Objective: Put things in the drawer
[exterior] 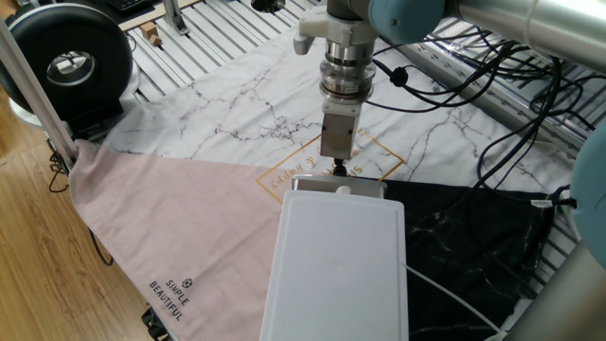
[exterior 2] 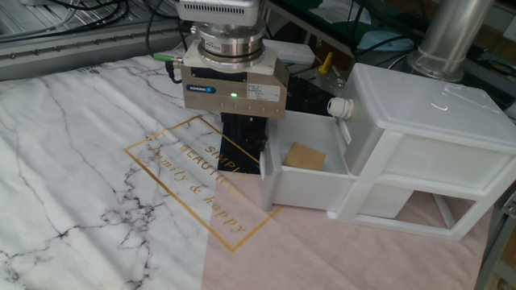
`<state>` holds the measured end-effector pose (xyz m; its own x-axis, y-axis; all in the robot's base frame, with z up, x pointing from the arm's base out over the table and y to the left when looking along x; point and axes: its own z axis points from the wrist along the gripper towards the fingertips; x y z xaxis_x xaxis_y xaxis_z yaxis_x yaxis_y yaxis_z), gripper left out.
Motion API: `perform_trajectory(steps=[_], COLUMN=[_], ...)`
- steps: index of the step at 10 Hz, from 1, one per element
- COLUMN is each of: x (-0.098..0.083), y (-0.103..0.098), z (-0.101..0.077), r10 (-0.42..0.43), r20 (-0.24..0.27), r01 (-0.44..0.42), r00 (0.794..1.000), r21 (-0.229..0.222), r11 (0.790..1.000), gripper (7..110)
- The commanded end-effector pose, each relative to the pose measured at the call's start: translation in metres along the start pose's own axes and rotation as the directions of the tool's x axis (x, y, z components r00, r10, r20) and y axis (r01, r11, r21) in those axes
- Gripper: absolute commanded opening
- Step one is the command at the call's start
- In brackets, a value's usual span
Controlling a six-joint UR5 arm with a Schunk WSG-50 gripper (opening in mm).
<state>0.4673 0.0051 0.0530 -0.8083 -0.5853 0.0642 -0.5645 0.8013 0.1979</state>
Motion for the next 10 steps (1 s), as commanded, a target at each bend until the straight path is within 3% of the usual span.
perform_trajectory(steps=[1,4,10], x=[-0.002,-0.003,-0.004], y=[0.008,0.014,-0.01], z=[-0.004,-0.005,-0.013], r10=[0.008,0.012,0.003], r20=[0.012,0.013,0.01], r01=[-0.008,-0.012,-0.003], r00=[1.0,1.0,1.0], r21=[-0.028,-0.043,0.023], r11=[1.0,0.999,1.0], gripper=[7,7,7])
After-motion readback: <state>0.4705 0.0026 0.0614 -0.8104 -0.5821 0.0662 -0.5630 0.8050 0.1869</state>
